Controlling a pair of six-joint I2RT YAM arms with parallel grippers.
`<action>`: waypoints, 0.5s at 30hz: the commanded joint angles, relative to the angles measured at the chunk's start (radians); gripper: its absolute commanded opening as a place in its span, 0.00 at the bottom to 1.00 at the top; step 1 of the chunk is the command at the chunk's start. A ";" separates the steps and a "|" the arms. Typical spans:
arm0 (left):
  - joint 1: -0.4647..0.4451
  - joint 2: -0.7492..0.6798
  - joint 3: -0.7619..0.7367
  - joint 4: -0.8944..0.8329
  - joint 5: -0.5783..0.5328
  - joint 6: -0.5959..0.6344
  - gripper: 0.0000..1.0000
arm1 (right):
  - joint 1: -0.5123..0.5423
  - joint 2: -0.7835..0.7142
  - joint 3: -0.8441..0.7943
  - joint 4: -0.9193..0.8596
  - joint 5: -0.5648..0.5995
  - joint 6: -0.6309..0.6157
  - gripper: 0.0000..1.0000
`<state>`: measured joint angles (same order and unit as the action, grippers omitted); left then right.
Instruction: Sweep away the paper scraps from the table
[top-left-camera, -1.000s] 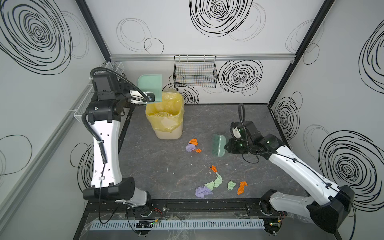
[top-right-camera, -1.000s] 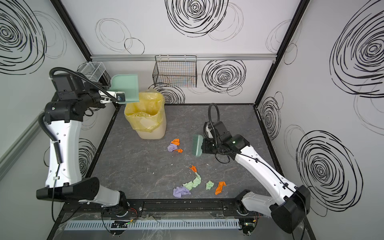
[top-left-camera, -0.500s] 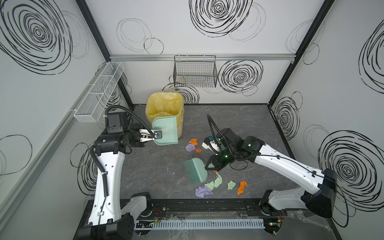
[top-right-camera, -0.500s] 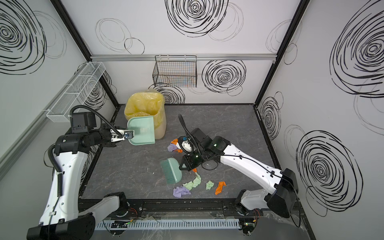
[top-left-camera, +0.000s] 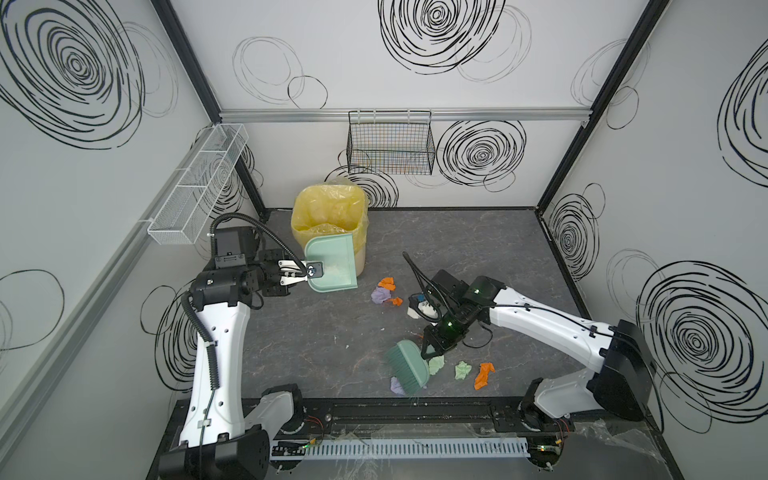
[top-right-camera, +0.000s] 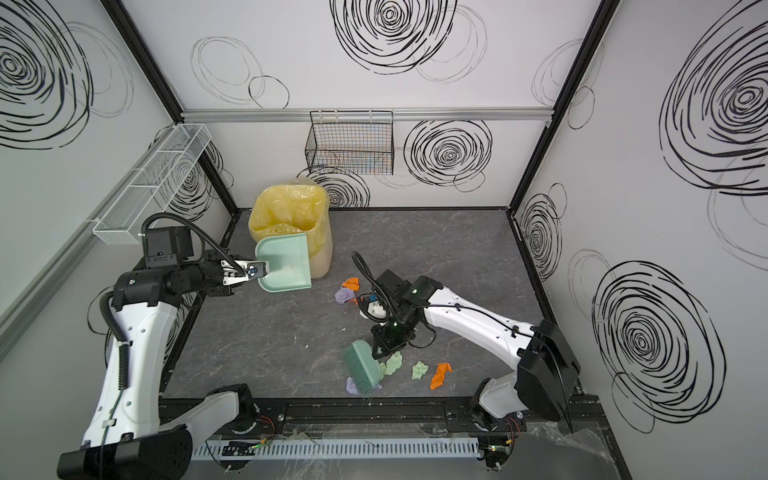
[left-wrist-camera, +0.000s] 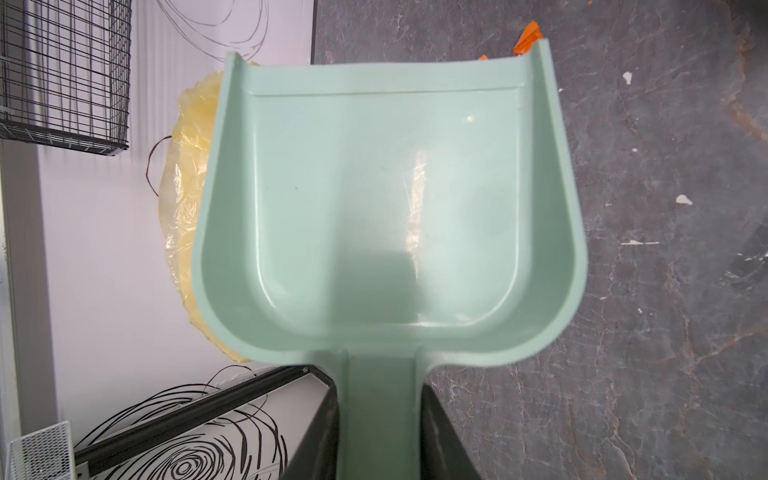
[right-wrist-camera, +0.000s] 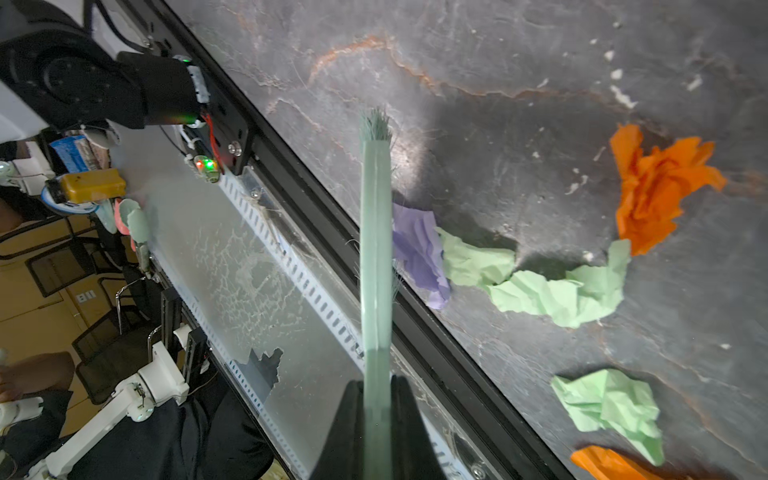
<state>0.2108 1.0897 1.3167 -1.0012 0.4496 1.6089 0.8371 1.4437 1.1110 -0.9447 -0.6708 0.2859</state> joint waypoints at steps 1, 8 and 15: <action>0.013 -0.005 -0.016 0.031 0.028 -0.004 0.00 | -0.029 0.023 -0.002 -0.046 0.055 -0.052 0.00; 0.021 -0.003 -0.035 0.033 0.034 0.002 0.00 | -0.108 0.041 0.010 -0.062 0.177 -0.059 0.00; 0.022 -0.002 -0.056 0.044 0.046 -0.008 0.00 | -0.135 0.094 0.083 -0.076 0.325 -0.078 0.00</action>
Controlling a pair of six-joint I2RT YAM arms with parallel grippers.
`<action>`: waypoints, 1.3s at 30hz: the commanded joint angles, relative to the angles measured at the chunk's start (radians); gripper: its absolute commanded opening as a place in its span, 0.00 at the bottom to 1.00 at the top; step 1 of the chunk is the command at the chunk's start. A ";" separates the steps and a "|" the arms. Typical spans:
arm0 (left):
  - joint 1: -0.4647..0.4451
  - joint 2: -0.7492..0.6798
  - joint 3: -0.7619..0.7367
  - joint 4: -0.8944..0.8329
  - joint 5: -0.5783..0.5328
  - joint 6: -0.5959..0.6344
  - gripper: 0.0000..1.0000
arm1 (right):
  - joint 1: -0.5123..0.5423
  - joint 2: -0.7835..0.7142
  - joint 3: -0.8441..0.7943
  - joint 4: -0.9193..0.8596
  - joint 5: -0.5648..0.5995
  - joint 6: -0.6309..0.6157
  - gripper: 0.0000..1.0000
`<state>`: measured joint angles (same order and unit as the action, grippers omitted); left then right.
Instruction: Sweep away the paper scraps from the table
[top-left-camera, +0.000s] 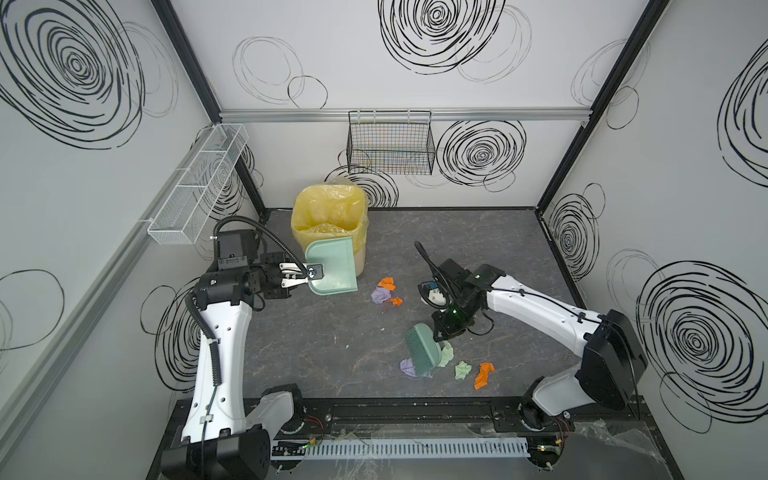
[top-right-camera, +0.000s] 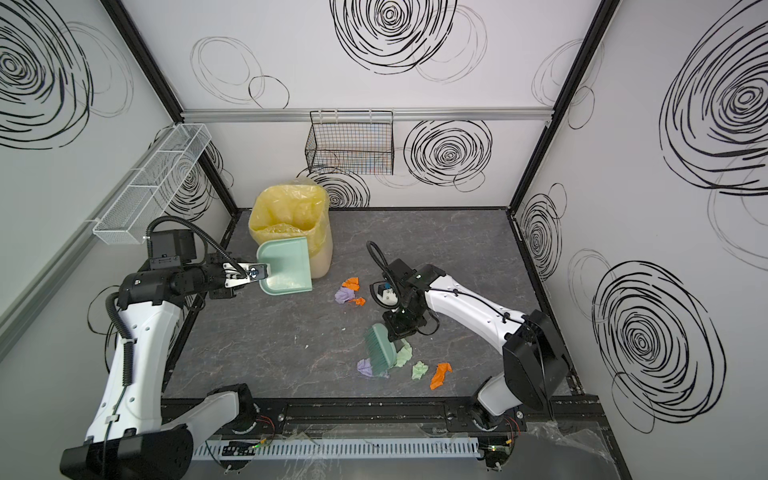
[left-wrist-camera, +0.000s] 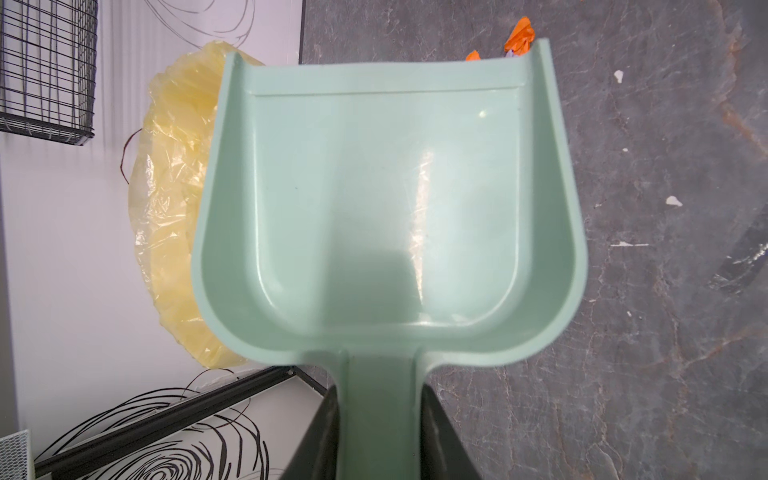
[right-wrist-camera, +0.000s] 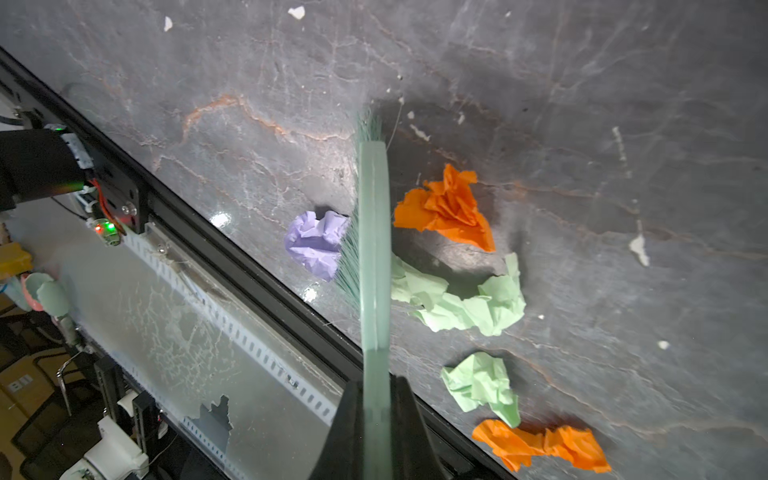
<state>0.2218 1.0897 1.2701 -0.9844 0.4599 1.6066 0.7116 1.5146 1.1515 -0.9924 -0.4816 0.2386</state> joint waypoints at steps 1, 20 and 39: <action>0.010 -0.004 -0.014 0.027 0.037 -0.007 0.00 | -0.017 0.034 0.056 -0.031 0.155 -0.033 0.00; 0.023 -0.020 -0.070 0.038 0.047 -0.002 0.00 | -0.107 -0.082 0.233 -0.019 -0.005 -0.077 0.00; 0.023 -0.017 -0.115 0.059 0.084 -0.004 0.00 | -0.204 -0.520 0.008 -0.267 0.662 0.558 0.00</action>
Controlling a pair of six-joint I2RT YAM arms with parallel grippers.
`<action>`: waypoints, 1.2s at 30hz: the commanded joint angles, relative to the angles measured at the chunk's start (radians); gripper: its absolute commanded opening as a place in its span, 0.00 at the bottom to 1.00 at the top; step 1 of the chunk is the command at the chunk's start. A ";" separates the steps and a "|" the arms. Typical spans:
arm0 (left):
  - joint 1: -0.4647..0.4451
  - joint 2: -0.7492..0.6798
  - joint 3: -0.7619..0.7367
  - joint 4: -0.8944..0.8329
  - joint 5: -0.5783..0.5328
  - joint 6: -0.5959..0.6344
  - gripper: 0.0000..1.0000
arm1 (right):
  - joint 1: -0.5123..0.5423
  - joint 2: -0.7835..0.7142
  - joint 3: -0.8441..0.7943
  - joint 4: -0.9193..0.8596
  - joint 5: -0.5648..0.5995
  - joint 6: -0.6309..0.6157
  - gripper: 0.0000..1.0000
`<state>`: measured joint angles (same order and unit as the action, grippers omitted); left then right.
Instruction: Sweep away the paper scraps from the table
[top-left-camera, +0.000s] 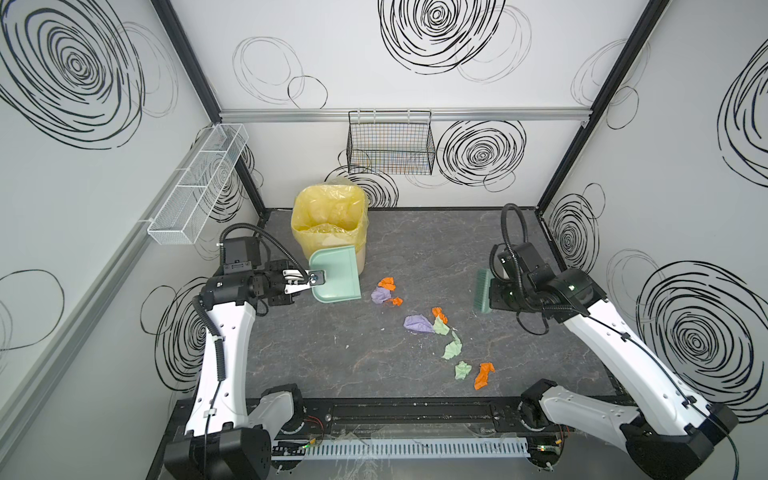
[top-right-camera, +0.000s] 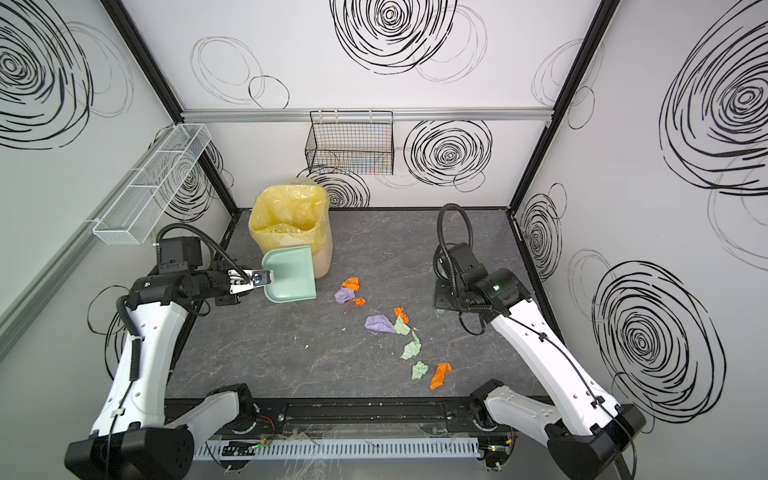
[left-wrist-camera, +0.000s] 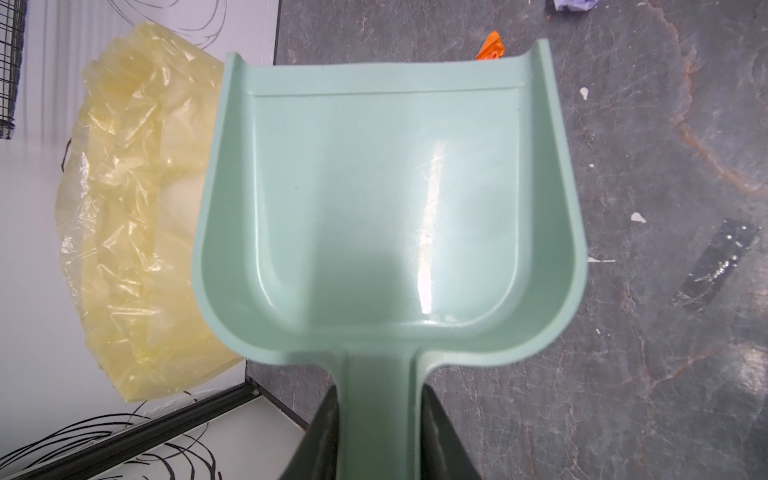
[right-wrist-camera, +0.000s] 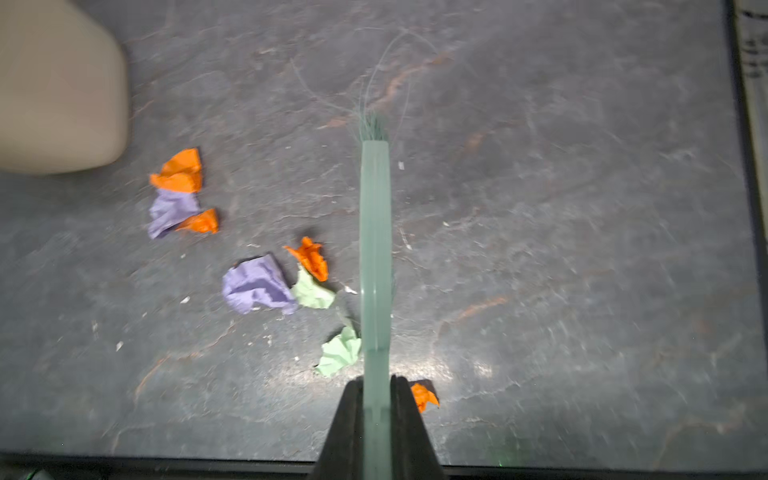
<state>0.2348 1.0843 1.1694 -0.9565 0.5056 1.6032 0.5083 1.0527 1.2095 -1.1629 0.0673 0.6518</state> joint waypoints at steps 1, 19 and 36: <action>0.010 -0.011 -0.017 0.035 0.042 0.000 0.00 | 0.000 -0.073 -0.075 -0.098 0.096 0.149 0.00; 0.033 -0.013 -0.041 0.024 0.045 0.029 0.00 | -0.005 -0.257 -0.347 -0.102 -0.030 0.171 0.00; 0.064 -0.024 -0.043 -0.001 0.046 0.055 0.00 | 0.142 -0.173 -0.353 -0.101 -0.098 0.252 0.00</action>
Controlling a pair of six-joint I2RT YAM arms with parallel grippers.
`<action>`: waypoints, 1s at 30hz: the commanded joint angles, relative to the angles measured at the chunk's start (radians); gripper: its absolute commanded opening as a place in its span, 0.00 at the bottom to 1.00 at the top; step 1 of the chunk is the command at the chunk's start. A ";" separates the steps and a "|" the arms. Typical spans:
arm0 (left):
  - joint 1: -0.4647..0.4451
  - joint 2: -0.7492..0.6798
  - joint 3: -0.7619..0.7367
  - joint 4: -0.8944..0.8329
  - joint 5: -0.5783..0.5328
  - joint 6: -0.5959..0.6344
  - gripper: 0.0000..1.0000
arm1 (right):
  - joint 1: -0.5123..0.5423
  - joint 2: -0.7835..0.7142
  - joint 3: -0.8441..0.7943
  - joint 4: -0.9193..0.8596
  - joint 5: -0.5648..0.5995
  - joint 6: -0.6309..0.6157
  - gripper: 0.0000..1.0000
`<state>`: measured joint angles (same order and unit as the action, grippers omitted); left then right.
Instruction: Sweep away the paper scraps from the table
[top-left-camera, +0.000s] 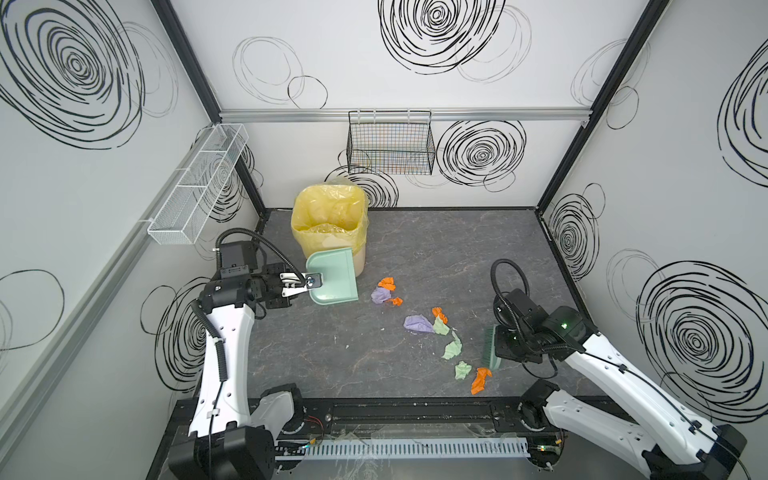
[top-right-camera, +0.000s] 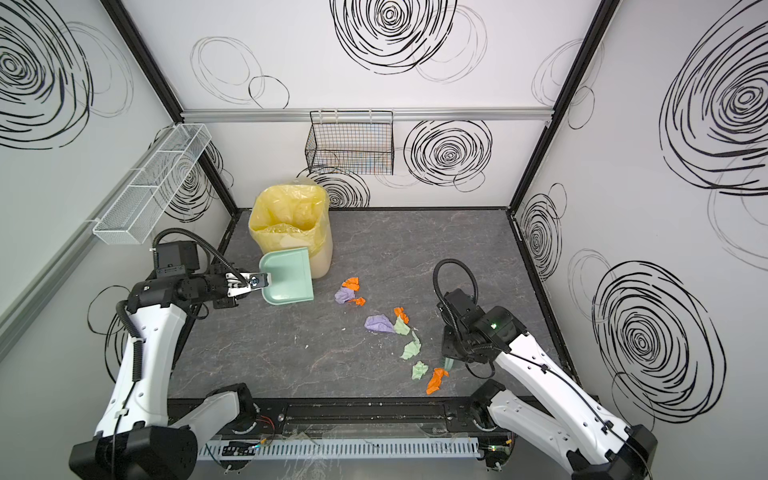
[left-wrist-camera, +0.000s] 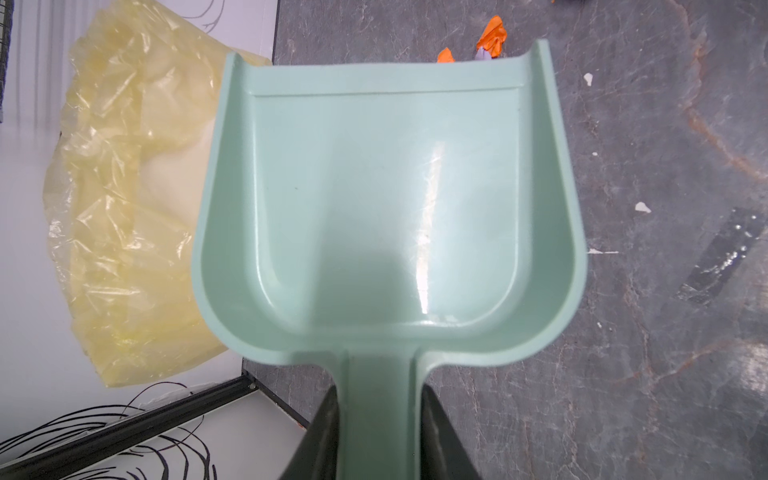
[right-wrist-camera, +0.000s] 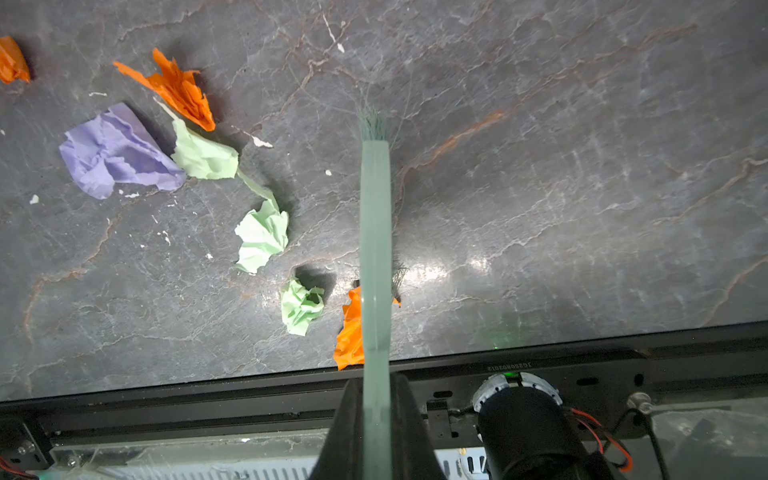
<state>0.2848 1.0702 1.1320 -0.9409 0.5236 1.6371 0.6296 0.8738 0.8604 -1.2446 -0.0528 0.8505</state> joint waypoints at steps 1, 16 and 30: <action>0.014 -0.007 -0.006 -0.016 0.031 0.022 0.00 | 0.022 0.011 0.005 -0.019 0.048 0.064 0.00; -0.001 0.005 -0.003 -0.006 0.036 0.000 0.00 | -0.094 -0.050 0.201 -0.007 -0.079 -0.046 0.00; -0.001 0.000 -0.003 -0.010 0.030 0.002 0.00 | 0.076 -0.163 0.042 -0.013 -0.380 -0.010 0.00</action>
<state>0.2882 1.0725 1.1320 -0.9409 0.5343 1.6371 0.6365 0.7151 0.9371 -1.2343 -0.4206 0.7818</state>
